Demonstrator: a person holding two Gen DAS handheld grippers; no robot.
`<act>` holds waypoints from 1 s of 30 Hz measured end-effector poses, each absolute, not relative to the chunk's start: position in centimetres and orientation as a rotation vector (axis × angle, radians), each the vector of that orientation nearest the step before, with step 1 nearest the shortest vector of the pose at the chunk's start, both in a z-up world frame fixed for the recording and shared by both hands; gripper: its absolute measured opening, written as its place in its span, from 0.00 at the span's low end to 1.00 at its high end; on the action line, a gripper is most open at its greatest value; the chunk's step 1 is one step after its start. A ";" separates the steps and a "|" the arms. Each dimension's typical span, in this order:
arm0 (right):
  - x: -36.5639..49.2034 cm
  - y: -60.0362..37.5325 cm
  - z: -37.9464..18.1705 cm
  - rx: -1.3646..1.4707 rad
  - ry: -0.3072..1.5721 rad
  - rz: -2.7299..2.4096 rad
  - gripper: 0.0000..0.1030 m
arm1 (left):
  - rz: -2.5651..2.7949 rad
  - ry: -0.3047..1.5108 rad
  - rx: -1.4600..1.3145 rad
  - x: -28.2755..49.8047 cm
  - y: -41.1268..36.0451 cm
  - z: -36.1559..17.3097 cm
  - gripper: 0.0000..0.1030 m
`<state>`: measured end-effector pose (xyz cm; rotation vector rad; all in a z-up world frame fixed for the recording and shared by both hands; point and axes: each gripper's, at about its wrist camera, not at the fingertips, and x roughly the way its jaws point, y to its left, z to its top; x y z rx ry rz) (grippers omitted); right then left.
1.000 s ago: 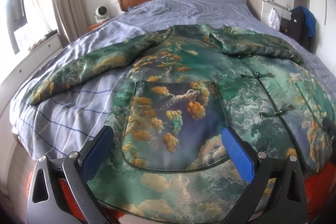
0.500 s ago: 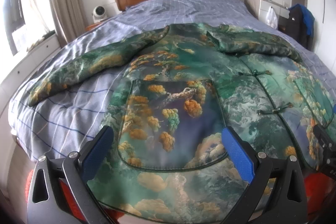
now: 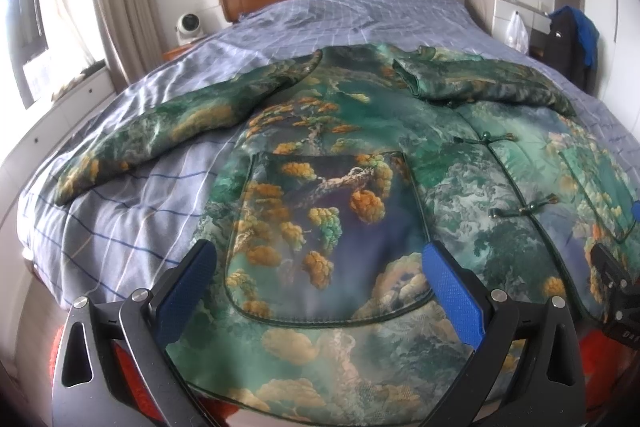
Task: Fold large clothes
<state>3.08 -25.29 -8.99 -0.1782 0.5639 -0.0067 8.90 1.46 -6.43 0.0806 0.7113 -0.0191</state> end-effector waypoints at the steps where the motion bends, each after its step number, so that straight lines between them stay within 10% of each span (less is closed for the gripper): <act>1: 3.1 -25.2 -9.0 -0.180 0.566 -0.005 0.99 | -0.020 0.710 0.080 8.9 1.5 -6.4 1.00; 30: 8.0 -25.2 -3.3 -0.045 0.639 0.301 0.99 | -0.025 0.674 0.066 8.6 2.0 -5.3 1.00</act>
